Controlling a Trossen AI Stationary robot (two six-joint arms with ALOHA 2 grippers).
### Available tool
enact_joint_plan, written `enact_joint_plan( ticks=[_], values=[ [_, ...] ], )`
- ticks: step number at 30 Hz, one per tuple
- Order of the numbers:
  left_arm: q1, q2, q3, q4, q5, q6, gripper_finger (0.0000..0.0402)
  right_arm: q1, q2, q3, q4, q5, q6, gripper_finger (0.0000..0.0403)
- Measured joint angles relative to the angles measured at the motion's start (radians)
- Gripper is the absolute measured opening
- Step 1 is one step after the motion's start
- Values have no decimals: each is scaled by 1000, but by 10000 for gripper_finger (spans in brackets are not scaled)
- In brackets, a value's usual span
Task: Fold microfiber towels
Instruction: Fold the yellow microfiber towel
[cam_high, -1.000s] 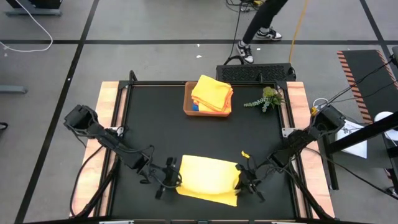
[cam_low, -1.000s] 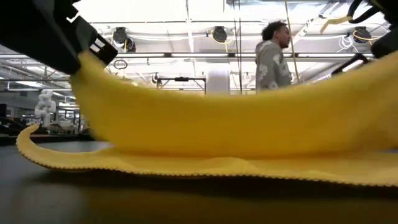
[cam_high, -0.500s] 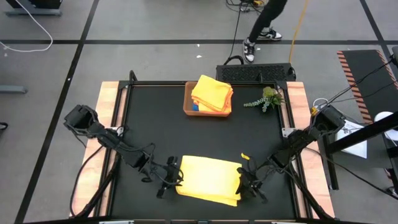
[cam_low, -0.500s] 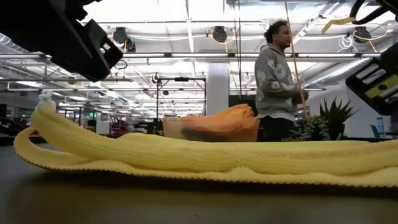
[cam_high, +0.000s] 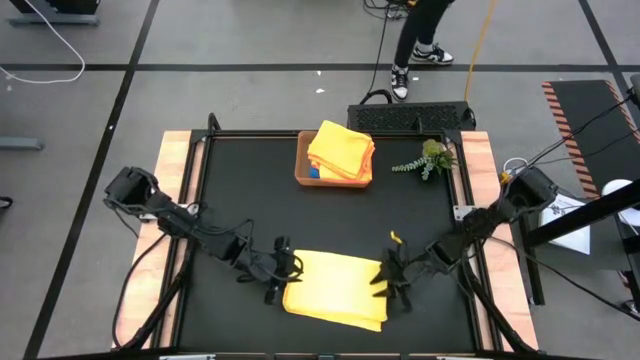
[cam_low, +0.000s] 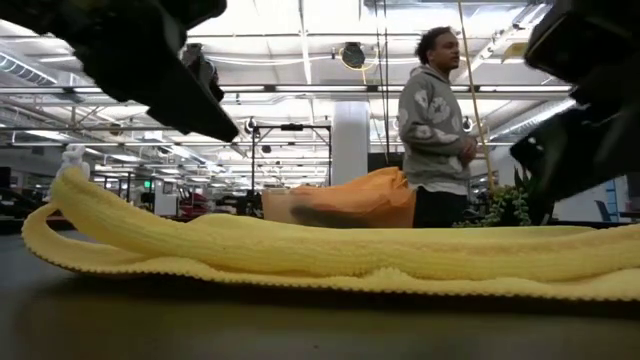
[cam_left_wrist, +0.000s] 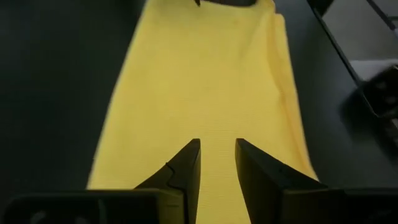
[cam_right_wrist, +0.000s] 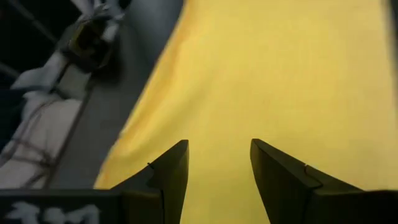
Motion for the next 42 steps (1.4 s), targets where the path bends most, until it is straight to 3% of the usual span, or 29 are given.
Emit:
enact_joint_plan(
  ticks=[12, 18, 23, 33, 42],
  values=[
    [88, 4, 0, 177, 43, 181, 102, -129, -177, -58, -136, 14, 26, 164],
    [132, 43, 1, 235, 71, 226, 102, -169, -234, -238, 32, 13, 157, 164],
    [180, 98, 5, 318, 135, 248, 102, -172, -235, -352, 232, 11, 213, 164],
    [276, 225, 33, 390, 295, 254, 102, -172, -153, -346, 243, 10, 245, 164],
    [284, 273, 74, 399, 316, 250, 102, -163, -33, -302, 254, -54, 227, 158]
  ],
)
